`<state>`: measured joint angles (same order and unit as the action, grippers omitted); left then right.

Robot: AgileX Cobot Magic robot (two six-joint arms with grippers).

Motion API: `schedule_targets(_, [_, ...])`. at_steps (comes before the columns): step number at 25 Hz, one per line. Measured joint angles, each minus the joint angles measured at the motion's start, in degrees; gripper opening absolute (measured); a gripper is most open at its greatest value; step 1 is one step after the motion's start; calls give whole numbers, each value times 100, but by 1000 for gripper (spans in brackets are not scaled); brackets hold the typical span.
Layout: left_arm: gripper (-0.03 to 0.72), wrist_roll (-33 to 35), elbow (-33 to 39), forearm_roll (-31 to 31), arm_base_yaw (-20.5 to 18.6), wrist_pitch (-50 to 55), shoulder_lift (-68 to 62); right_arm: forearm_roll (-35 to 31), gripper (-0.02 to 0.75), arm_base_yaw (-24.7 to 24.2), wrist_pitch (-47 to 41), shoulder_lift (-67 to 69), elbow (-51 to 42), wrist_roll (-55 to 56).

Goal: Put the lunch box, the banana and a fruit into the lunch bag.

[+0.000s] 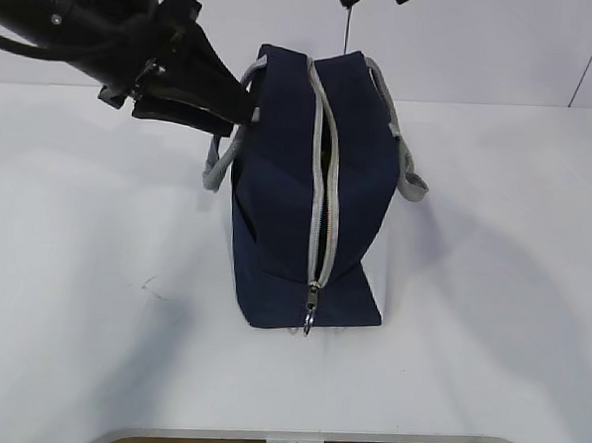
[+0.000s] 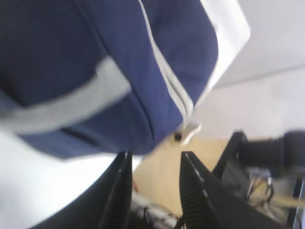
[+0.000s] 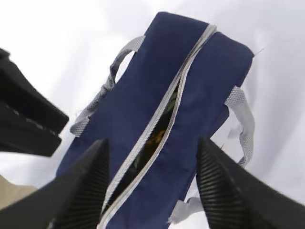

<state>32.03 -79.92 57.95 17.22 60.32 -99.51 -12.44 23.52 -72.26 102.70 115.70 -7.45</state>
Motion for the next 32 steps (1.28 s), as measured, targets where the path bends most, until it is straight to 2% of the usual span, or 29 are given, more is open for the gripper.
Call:
schedule_targets(7, [258,-294,-83,-698,0,814,262,-176,468,0,0,-819,-680,197])
schedule_targets(13, [258,-1251,-516,-1721,40,909,478,-493,468,0,0,-1645,-1782,136])
schedule_targets(17, [258,-2137,-530,-2851,274,957,760,-518,468,10,163,-2352,-2740,32])
schedule_targets(19, [258,-2486,-505,-3573,468,1000,969,-545,468,10,634,-2763,-3333,-137])
schedule_targets(20, [258,-2570,-456,-3733,535,1011,1095,-573,468,10,911,-2994,-3602,-251])
schedule_targets(26, [258,-2698,14,-3959,693,1053,1901,-890,468,10,2257,-4060,-5473,-1074])
schedule_targets(32, [258,-2708,467,-3992,693,1091,2535,-1181,469,10,2482,-4151,-5926,-1132])
